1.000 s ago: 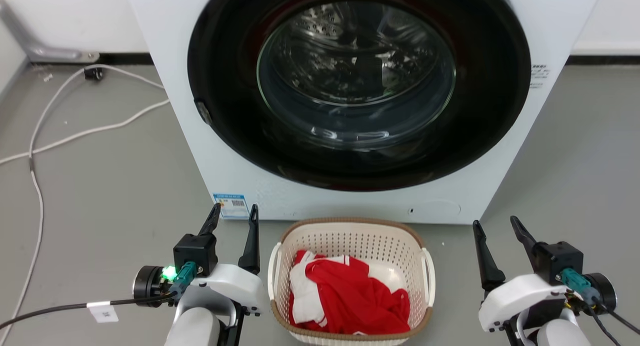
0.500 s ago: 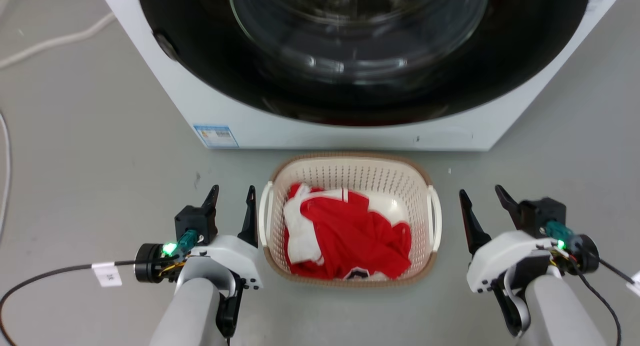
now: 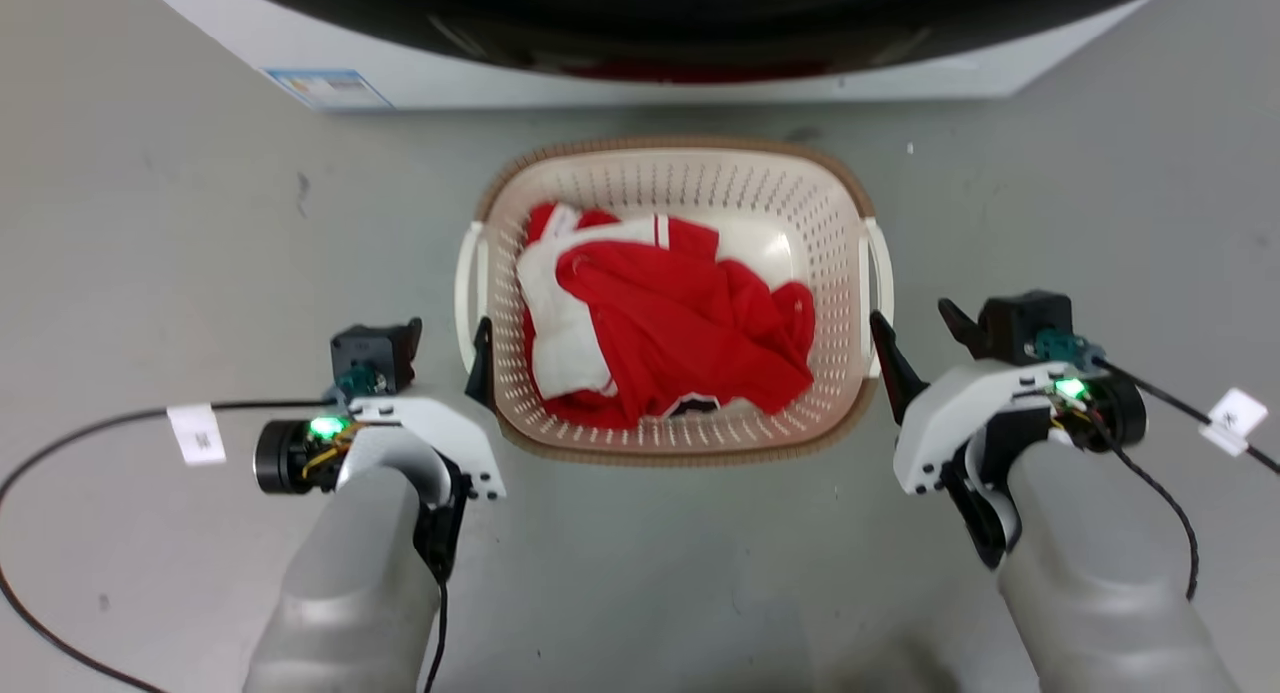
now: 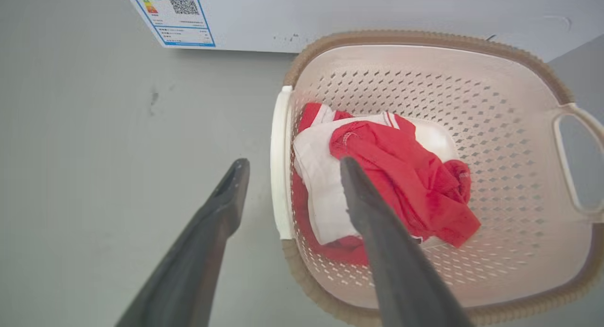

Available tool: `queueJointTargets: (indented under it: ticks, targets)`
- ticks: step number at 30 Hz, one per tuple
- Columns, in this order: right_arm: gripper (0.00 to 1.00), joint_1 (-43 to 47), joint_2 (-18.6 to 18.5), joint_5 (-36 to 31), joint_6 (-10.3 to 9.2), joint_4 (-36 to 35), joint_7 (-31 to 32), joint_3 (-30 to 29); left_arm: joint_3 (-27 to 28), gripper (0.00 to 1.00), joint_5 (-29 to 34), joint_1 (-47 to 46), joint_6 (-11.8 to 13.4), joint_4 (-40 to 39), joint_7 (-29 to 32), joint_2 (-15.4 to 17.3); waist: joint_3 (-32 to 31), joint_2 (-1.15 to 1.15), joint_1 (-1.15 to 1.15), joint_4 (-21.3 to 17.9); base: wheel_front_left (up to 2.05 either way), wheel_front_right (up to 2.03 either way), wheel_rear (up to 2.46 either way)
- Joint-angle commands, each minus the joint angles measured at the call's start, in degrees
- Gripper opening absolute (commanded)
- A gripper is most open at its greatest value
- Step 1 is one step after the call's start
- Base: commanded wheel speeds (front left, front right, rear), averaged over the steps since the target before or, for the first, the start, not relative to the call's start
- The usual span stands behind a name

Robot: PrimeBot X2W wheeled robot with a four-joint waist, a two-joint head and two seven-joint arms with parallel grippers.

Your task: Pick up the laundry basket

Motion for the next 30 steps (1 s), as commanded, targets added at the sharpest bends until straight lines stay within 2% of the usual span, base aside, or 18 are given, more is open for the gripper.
queueJointTargets:
  ticks: [1,8,15,24,30]
  targets:
    - [1.00,-2.3,0.0,1.1,-0.04,1.8,-0.3,0.9,0.2,1.00,-0.4,-2.1,-0.3,1.6,-0.1,0.3,4.1,0.00,-0.01,-1.3,0.00,0.00,0.00]
    - [1.00,-9.2,0.0,5.2,-0.04,9.8,0.9,5.6,0.3,1.00,-1.0,-9.6,-1.4,9.3,0.1,1.7,8.6,0.00,-0.01,-2.5,0.00,0.00,0.00]
    - [1.00,-14.9,0.0,9.6,-0.04,14.9,1.9,10.3,-0.4,1.00,-1.3,-16.0,-2.3,15.2,1.6,3.3,11.3,0.00,-0.01,-3.2,0.00,0.00,0.00]
    - [1.00,-20.7,0.0,13.9,-0.04,18.8,3.8,15.7,-1.0,1.00,-1.7,-21.3,-2.3,18.4,3.7,4.9,13.5,0.00,-0.01,-3.8,0.00,0.00,0.00]
    - [1.00,-23.3,0.0,16.7,-0.04,21.0,5.4,17.9,-1.5,1.00,-2.2,-23.0,-2.8,19.3,5.6,4.5,14.6,0.00,-0.01,-3.5,0.00,0.00,0.00]
